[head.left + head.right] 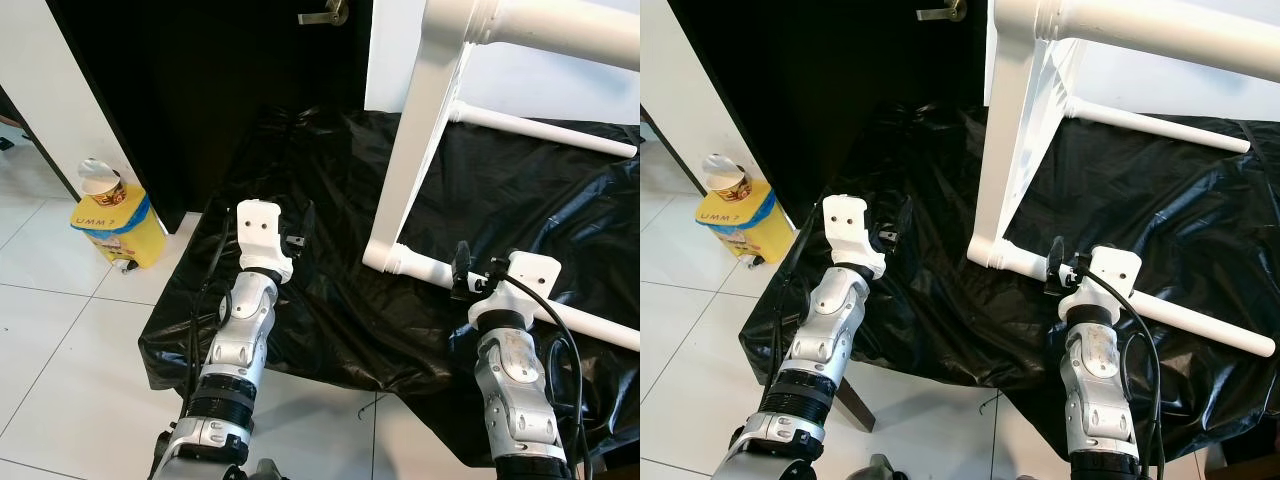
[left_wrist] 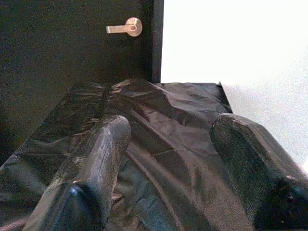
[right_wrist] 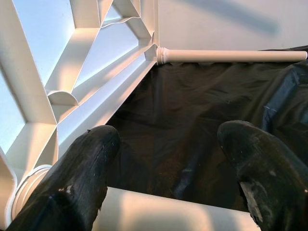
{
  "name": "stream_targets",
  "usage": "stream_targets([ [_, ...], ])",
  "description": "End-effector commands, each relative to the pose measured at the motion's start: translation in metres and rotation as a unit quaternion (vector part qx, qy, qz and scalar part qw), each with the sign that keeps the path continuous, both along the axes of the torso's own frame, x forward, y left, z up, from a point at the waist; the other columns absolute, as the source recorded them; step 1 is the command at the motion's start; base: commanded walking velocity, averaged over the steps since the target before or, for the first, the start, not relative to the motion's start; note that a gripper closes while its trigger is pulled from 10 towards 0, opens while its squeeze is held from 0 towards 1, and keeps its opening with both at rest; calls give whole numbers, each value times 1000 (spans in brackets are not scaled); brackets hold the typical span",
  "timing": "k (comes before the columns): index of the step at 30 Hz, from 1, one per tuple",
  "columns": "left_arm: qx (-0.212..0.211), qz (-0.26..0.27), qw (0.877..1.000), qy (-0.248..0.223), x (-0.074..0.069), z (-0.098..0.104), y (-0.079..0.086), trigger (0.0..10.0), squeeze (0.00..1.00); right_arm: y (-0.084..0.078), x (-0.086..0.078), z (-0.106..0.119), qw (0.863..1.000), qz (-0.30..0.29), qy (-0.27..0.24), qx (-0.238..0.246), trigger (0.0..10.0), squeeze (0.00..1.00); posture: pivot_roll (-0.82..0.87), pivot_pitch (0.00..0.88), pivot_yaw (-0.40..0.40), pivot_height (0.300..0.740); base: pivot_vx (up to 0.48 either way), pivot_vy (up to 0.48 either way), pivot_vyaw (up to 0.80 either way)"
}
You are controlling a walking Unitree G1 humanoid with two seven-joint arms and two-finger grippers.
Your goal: Building children table
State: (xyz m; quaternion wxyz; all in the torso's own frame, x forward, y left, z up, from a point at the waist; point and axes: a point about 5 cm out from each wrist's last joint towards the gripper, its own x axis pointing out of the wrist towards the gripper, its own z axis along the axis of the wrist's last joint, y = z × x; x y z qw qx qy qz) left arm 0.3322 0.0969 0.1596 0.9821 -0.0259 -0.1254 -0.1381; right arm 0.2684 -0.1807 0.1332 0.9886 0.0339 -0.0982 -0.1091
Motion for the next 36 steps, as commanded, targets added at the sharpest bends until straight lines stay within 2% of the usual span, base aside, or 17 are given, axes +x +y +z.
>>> stream_targets([
  [1,4,10,1000,-2,7,7,4,10000,0,-8,-1,3,1000,-10,-4,-3,10000,0,8,114,52,740,0,0,0],
  [30,4,10,1000,-2,7,7,4,10000,0,-8,-1,3,1000,-10,-4,-3,10000,0,8,114,52,740,0,0,0],
  [31,-6,16,1000,0,-18,-17,-3,10000,0,21,-4,-15,999,37,10,-23,10000,0,42,0,0,740,0,0,0],
  [32,-7,19,1000,3,-32,-29,-6,10000,0,36,-7,-24,997,67,15,-38,10000,0,44,0,0,740,0,0,0],
  [33,-7,21,1000,6,-41,-36,-7,10000,0,45,-10,-29,995,87,18,-48,10000,0,44,0,0,740,0,0,0],
  [36,-7,22,1000,7,-44,-39,-8,10000,0,49,-12,-32,994,96,19,-53,10000,0,45,0,0,740,0,0,0],
])
